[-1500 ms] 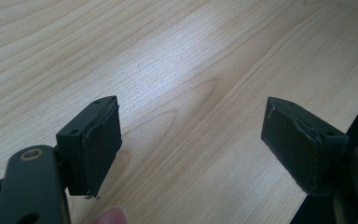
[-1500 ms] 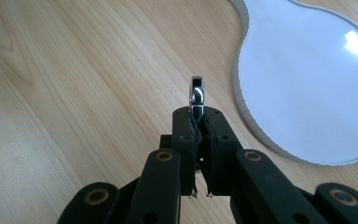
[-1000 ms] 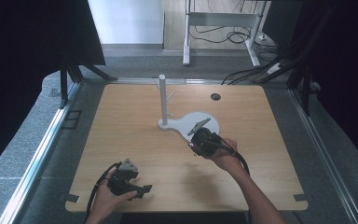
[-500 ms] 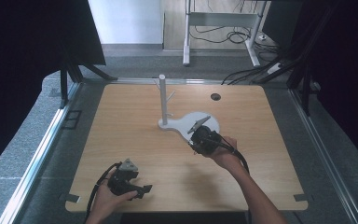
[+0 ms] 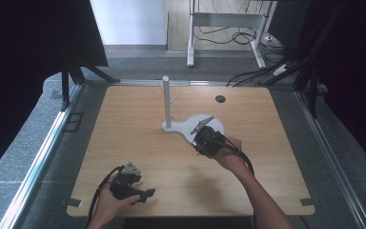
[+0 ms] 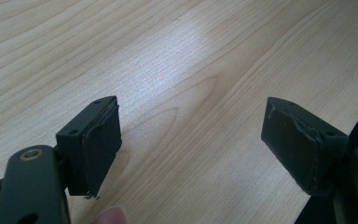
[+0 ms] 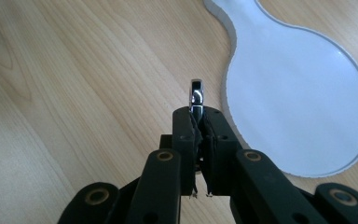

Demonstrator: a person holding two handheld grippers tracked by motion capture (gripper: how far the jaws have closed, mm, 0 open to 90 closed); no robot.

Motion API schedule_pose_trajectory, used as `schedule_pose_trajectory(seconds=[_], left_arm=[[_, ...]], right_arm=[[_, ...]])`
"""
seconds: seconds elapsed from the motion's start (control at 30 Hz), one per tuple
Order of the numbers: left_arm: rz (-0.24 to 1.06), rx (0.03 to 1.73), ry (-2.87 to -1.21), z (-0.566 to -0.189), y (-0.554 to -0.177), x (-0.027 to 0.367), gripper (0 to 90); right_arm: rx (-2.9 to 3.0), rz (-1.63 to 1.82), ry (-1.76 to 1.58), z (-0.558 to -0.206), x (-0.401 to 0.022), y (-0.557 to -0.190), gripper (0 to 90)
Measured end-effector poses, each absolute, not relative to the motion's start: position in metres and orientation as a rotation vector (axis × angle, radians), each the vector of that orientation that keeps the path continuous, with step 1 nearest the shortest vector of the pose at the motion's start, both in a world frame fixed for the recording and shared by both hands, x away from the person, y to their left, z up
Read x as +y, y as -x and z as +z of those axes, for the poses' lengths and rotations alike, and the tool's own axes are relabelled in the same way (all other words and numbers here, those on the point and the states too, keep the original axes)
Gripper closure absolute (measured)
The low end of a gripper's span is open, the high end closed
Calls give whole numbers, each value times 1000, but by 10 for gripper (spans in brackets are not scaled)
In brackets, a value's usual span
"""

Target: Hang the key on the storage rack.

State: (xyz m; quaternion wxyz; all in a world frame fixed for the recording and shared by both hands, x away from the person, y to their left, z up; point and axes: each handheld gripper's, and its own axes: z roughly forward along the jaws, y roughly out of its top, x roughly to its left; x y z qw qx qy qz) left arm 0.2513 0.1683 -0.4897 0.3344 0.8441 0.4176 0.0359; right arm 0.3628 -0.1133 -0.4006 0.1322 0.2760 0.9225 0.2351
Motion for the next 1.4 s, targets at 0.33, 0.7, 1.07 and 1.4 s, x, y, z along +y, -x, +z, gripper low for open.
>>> schedule_pose_trajectory(seconds=[0.33, 0.7, 1.07, 1.4], left_arm=[[95, 1084, -2204, -488, -251, 169, 203], [99, 1083, -2202, -487, -251, 171, 203], [101, 1084, -2194, -486, -251, 171, 203], [102, 1084, -2188, -485, -250, 173, 203]], right_arm=[[2666, 681, -808, -396, -109, -374, 847], [2656, 663, -852, -390, -103, -395, 846], [2641, 662, -883, -384, -97, -415, 847], [2643, 646, -900, -380, -90, -430, 847]])
